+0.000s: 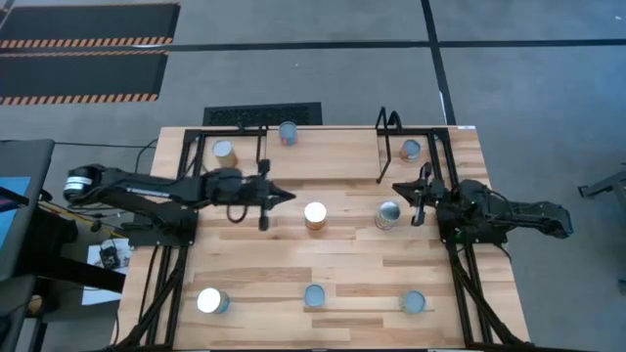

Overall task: Pick and place cans onto a shelf
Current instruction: Put the right orange can on the shelf

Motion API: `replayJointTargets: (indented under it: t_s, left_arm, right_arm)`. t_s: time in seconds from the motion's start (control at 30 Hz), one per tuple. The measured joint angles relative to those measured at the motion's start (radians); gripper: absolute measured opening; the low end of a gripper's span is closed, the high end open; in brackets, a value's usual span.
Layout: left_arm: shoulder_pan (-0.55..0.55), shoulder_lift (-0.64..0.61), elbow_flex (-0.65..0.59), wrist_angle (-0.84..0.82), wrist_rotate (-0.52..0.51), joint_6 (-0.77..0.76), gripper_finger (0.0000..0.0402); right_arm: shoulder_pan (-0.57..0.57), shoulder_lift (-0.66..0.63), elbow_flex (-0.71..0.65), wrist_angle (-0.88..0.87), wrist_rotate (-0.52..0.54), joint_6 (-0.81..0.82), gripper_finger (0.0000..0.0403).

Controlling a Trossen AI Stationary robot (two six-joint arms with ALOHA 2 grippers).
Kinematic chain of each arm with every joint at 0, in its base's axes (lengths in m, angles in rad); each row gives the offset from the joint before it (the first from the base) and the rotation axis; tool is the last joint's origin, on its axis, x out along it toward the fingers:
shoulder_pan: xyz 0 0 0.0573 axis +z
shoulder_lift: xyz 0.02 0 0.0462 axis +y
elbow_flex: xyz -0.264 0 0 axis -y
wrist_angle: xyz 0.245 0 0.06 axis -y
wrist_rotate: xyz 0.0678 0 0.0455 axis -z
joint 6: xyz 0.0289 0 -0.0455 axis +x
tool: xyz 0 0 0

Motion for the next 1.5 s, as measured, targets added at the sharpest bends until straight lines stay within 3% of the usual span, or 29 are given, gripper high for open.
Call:
replayJointTargets:
  t_s: [0.13,0.23,0.37,0.8,1.0,1.5]
  left_arm:
    - [-0.032,-0.089,-0.117,0.129,0.001,-0.011,0.0]
    - [-0.038,-0.145,-0.196,0.234,0.003,-0.032,0.0]
    - [-0.038,-0.206,-0.272,0.299,0.0,-0.042,0.0]
    - [-0.038,-0.321,-0.323,0.2,-0.012,-0.084,0.0]
    - [-0.038,-0.354,-0.323,0.117,-0.076,-0.103,0.0]
    - [-0.038,-0.36,-0.323,0.052,-0.092,-0.128,0.0]
  right_arm:
    - [-0.002,-0.001,0.005,0.138,-0.054,-0.002,0.0054]
    - [0.006,0.028,0.036,0.148,-0.13,-0.002,0.0038]
    - [0.033,0.122,0.085,0.162,-0.129,-0.017,0.0009]
    - [0.107,0.701,0.396,0.163,-0.106,-0.058,0.0011]
    - [0.137,0.948,0.553,0.096,-0.106,-0.044,0.0021]
    - [0.175,1.318,0.792,-0.078,-0.12,0.021,0.0087]
